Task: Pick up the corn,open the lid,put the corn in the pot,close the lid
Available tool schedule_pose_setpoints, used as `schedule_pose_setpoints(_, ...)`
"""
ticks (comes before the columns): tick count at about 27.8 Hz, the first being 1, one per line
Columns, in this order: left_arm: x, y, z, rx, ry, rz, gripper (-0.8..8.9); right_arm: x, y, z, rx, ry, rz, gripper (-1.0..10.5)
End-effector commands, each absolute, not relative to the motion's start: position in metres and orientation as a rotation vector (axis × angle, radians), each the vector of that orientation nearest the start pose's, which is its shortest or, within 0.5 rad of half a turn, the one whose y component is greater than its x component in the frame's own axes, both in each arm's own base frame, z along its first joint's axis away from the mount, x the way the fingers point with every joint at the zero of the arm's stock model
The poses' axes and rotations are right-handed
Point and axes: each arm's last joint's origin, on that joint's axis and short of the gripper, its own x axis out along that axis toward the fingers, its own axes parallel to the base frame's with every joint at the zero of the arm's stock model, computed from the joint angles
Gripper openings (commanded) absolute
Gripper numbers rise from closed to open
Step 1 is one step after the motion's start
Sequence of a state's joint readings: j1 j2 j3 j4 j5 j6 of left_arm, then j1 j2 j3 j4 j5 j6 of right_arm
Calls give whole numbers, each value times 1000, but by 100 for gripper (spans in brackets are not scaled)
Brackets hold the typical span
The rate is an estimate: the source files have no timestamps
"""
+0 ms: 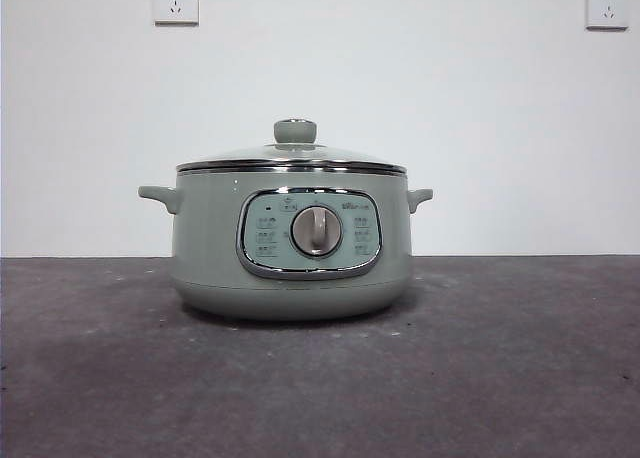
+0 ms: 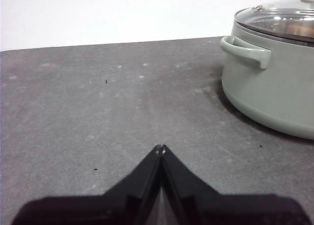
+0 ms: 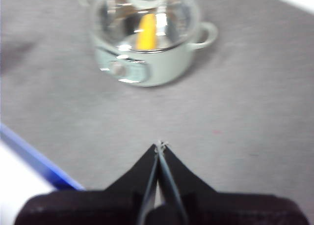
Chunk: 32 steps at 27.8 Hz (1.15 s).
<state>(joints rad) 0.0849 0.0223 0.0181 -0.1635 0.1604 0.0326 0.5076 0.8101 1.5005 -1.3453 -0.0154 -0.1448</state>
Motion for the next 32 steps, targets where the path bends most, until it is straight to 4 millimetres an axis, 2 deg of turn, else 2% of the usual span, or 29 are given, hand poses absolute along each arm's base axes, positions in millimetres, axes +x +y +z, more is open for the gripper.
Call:
schedule_pose_setpoints(1, 97, 4, 149, 5, 169, -79, -3, 47, 23, 443, -281, 399, 536, 1)
schedule_pose_setpoints(3, 97, 4, 149, 5, 169, -79, -3, 38, 16, 436, -236, 233, 458, 1)
schedule_pose_setpoints(4, 97, 4, 149, 5, 169, -79, -3, 37, 13, 427, -244, 173, 388, 1)
schedule_pose_setpoints(7, 97, 4, 149, 5, 169, -79, -3, 48, 11, 384, -267, 60, 278, 1)
schedule_pose_setpoints(8, 97, 4, 149, 5, 169, -79, -3, 55, 11, 365, -258, 39, 260, 1)
schedule_pose_setpoints(13, 97, 4, 149, 5, 169, -79, -3, 74, 10, 300, -227, 34, 216, 1)
schedule_pose_setpoints(19, 97, 4, 149, 5, 169, -79, -3, 87, 8, 234, -223, -7, 173, 1)
schedule_pose_setpoints(27, 97, 4, 149, 5, 169, -79, -3, 94, 5, 176, -155, 29, 85, 1)
schedule_pose_setpoints(32, 97, 4, 149, 5, 171, -79, -3, 96, 5, 154, -139, 128, 106, 1)
